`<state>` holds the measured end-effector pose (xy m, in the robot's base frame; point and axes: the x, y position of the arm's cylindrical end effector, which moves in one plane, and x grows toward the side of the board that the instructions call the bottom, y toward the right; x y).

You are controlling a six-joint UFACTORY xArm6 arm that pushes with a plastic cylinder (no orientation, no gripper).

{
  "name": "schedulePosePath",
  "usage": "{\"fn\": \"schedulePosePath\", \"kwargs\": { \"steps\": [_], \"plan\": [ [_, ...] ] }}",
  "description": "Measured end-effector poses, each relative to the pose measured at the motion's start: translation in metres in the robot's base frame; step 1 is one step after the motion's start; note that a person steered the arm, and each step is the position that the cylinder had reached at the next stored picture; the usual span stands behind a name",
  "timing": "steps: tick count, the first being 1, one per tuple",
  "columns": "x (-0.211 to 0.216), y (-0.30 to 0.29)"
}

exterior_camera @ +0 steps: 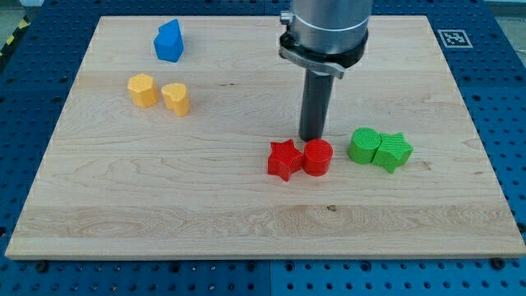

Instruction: Push the green circle along with green star slightly right

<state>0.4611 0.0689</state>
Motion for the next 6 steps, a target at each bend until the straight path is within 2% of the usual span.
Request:
{"fn": "schedulePosePath", "kwargs": {
  "steps": [3, 6],
  "plan": [
    [0.032, 0.056],
    [0.046, 0.044]
  ]
}}
